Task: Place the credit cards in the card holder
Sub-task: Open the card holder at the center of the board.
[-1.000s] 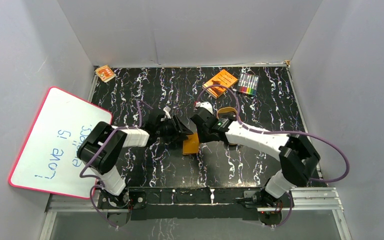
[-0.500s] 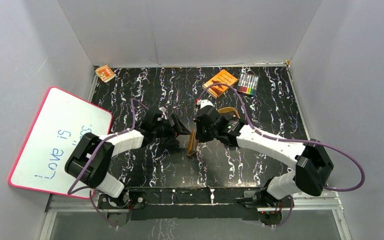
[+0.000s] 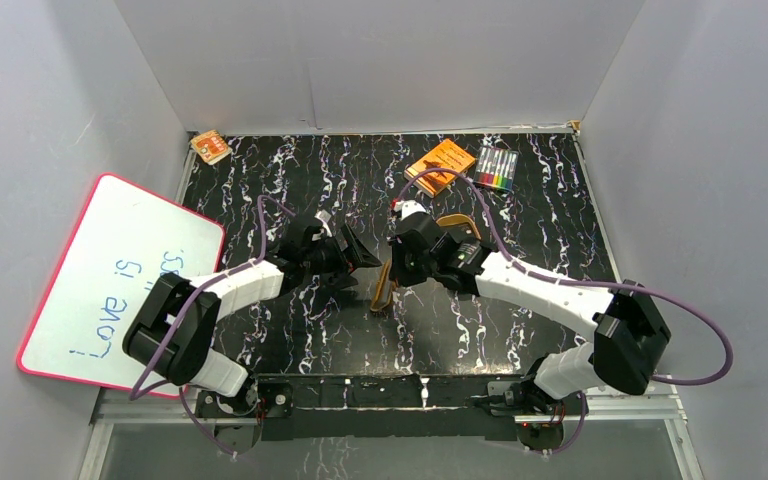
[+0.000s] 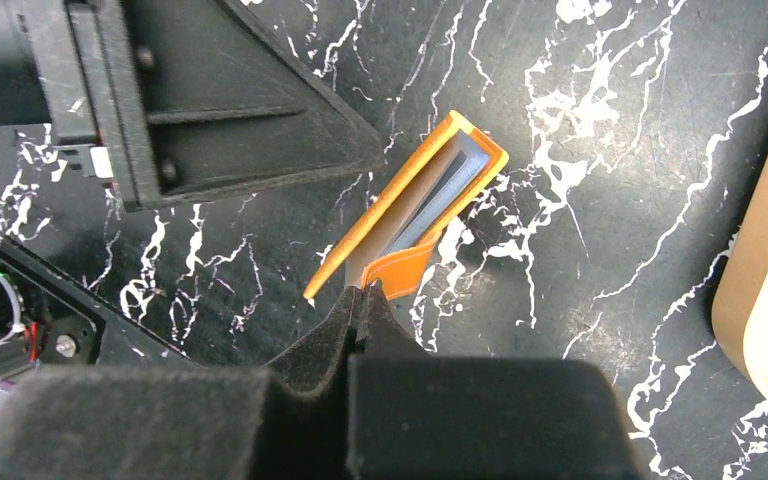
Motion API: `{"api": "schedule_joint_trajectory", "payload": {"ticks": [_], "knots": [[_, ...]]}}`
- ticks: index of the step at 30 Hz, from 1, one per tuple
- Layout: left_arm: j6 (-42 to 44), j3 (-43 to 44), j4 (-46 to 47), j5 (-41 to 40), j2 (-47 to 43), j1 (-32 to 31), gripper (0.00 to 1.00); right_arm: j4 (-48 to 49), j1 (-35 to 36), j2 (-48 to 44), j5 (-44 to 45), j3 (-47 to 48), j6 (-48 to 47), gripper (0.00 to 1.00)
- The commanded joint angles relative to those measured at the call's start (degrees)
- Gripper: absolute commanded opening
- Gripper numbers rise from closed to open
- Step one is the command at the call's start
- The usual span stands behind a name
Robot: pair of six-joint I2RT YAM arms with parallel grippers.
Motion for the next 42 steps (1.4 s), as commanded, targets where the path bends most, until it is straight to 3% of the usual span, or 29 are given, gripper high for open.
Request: {"api": "schedule_joint_trajectory", "payload": {"ticks": [1, 8, 13, 18, 29, 37, 42], "knots": [[0.55, 0.59, -1.27, 1.07, -2.46, -0.31, 0.87, 4.08, -0.06, -2.68, -1.30, 0.60, 0.16, 0.00], [1.22, 1.79, -1.07, 1.40, -1.72, -0.64, 0.87, 4.43, -0.05, -2.53, -1.59, 0.95, 0.09, 0.00], [2.14, 1.46, -1.24, 1.31, -0.42, -0.78, 0.80, 4.24, -0.05, -2.69, -1.26, 0.88, 0.04, 0.00], [3.39, 0.27, -1.47, 0.22, 0.98, -0.82, 0.60, 4.39, -0.08, -3.40, -1.13, 0.28, 0.11, 0.00], [5.00, -4.30, -4.42, -4.31, 0.74, -0.83, 0.00, 3.97, -0.36, -5.32, 0.85, -3.73, 1.19, 0.00], [2.36, -10.19, -6.43, -8.80, -5.28, -0.82, 0.00, 3.15, -0.82, -8.13, 3.46, -11.46, 6.65, 0.00], [1.75, -11.88, -7.16, -9.05, -6.74, -0.86, 0.00, -3.10, -1.43, -8.98, 8.32, -13.85, 10.99, 0.00]]}}
